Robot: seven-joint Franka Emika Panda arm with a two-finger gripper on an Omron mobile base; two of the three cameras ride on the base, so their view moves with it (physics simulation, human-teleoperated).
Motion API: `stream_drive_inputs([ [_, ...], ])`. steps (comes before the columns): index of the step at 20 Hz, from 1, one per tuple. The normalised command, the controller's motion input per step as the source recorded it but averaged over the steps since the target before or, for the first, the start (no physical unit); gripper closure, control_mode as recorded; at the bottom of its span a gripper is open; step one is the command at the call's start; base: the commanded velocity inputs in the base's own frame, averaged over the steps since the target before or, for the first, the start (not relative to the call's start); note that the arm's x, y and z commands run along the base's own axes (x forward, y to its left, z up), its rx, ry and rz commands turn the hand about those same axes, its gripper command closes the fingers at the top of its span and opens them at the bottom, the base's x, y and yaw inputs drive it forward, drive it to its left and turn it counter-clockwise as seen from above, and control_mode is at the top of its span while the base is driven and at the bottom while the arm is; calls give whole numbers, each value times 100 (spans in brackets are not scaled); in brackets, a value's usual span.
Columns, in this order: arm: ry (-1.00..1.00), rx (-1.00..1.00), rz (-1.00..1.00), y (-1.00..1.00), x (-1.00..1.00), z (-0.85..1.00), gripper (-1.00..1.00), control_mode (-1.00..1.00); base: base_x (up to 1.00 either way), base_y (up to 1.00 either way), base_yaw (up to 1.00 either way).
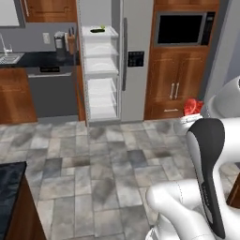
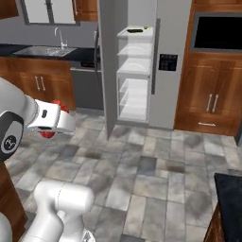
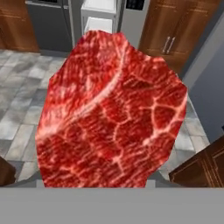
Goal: Transport the steak and cucumber to the fridge. Place the steak on the rack containing meat and place the cucumber on the rack containing the vegetable, ensuring meats and vegetables are on different racks.
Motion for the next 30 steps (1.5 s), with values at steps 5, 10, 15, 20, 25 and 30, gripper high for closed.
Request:
stream_drive_inputs([
  [5,0,0,0,0,0,0,100,100,100,0,0],
  [10,0,0,0,0,0,0,100,100,100,0,0],
  [15,0,0,0,0,0,0,100,100,100,-4,0],
  [20,0,0,0,0,0,0,100,100,100,-6,0],
  [25,0,0,0,0,0,0,100,100,100,-4,0],
  [30,0,0,0,0,0,0,100,100,100,-32,5],
])
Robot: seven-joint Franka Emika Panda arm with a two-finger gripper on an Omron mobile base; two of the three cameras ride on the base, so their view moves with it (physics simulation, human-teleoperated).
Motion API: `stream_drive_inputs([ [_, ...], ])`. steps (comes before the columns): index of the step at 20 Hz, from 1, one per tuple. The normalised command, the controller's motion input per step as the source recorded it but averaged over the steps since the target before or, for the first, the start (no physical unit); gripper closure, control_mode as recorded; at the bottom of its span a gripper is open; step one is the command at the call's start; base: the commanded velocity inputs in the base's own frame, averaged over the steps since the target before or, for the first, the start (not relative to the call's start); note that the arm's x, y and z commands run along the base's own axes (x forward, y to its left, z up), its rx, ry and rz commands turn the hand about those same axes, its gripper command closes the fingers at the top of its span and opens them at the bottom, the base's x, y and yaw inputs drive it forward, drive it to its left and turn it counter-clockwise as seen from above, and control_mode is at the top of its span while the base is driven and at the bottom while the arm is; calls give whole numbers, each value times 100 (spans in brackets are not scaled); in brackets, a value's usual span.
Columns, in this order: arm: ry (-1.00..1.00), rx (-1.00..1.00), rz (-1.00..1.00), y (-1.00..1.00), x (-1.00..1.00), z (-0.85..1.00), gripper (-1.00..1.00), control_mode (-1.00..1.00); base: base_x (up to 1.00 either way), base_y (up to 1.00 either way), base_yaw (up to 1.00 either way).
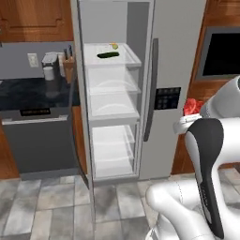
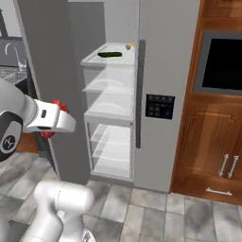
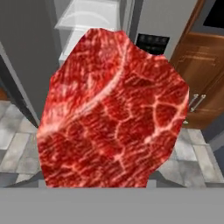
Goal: Transport the steak and cucumber to the fridge. Place the steak on the rack containing meat and place the cucumber on the rack containing the vegetable, ensuring meats and vegetables are on different racks.
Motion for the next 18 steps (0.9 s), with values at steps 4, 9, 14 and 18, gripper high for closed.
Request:
stream_drive_inputs([
  [4,0,0,0,0,0,0,100,100,100,-50,17],
  [9,0,0,0,0,0,0,100,100,100,-2,12],
  [14,0,0,0,0,0,0,100,100,100,-1,9],
  [18,0,0,0,0,0,0,100,100,100,4,9],
])
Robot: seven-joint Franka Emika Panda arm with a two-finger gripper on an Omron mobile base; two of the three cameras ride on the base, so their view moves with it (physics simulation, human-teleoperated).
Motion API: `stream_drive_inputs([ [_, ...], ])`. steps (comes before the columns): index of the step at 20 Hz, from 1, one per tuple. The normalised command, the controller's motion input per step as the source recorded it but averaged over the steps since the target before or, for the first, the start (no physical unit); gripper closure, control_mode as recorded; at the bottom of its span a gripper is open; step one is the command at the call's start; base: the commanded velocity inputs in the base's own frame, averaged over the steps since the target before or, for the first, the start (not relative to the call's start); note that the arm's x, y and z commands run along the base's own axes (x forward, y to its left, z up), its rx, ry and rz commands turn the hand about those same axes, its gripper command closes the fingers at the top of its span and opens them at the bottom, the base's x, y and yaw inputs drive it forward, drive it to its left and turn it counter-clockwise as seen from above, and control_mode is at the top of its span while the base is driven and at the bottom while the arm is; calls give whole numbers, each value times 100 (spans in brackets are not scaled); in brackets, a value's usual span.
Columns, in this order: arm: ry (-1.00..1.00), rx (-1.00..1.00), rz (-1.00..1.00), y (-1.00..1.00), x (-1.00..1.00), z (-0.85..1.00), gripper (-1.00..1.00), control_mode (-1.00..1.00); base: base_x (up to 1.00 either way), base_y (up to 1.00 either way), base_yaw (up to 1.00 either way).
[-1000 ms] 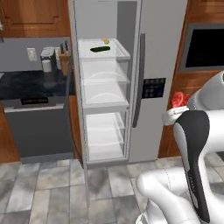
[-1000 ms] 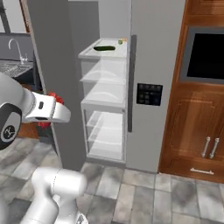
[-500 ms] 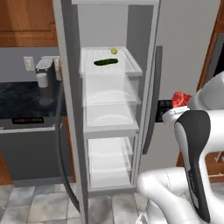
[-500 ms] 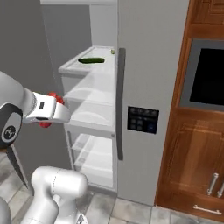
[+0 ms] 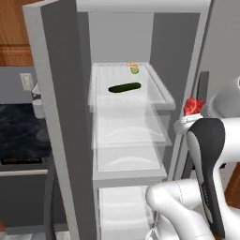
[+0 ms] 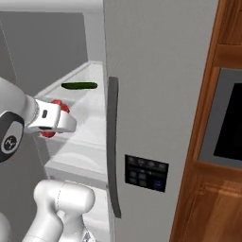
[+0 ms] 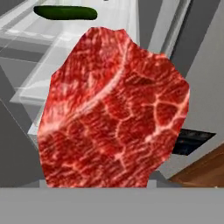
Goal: Transport the steak and cucumber to the fridge. Place the steak on the rack containing meat and place the cucumber on the rack containing the vegetable, ensuring meats and vegetables are on different racks.
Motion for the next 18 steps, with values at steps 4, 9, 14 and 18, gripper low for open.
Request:
stream_drive_inputs([
  [4,0,0,0,0,0,0,100,100,100,28,6],
  [9,0,0,0,0,0,0,100,100,91,25,10],
  [14,0,0,0,0,0,0,100,100,41,0,23],
  [18,0,0,0,0,0,0,100,100,19,-26,42],
])
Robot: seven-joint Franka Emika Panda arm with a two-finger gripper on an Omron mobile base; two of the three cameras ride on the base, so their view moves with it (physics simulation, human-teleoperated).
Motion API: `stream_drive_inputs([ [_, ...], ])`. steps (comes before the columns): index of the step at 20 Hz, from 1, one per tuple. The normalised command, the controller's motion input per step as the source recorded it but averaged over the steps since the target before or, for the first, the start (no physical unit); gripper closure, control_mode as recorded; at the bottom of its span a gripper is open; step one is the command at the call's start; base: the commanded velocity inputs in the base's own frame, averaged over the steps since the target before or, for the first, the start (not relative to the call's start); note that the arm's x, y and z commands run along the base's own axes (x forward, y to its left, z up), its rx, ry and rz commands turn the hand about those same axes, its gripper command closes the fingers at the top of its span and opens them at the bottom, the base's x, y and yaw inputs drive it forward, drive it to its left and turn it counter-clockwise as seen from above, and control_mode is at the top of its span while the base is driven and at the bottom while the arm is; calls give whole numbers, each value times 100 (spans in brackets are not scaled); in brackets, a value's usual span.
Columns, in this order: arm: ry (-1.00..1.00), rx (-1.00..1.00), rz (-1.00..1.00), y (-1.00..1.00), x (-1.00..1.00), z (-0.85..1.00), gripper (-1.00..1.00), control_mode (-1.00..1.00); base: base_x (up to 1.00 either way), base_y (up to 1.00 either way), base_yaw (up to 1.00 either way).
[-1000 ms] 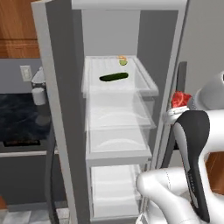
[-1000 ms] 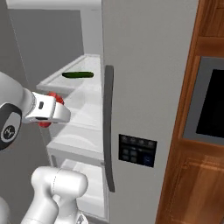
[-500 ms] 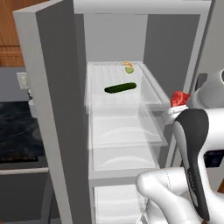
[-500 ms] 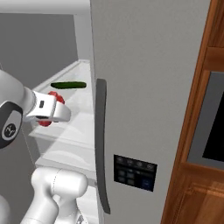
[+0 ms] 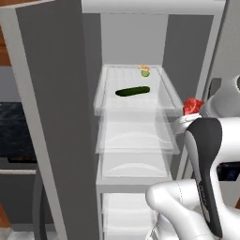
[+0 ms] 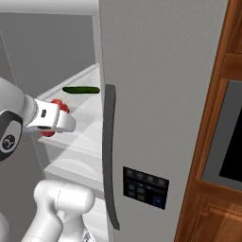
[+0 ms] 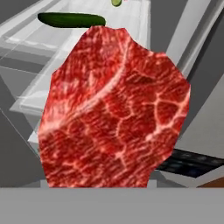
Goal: Transport the steak and cucumber to the fridge. Place the steak on the rack containing meat and place the cucumber on the rack containing the vegetable, ensuring meats and vegetables are on different racks.
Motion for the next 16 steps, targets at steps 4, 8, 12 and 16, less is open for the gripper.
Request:
stream_drive_inputs([
  [4,0,0,0,0,0,0,100,100,31,-21,36],
  [8,0,0,3,0,8,0,100,-100,19,-1,9],
  [12,-6,0,4,5,27,2,100,-100,0,0,0],
  [16,-3,0,1,10,52,0,100,-100,0,0,0],
])
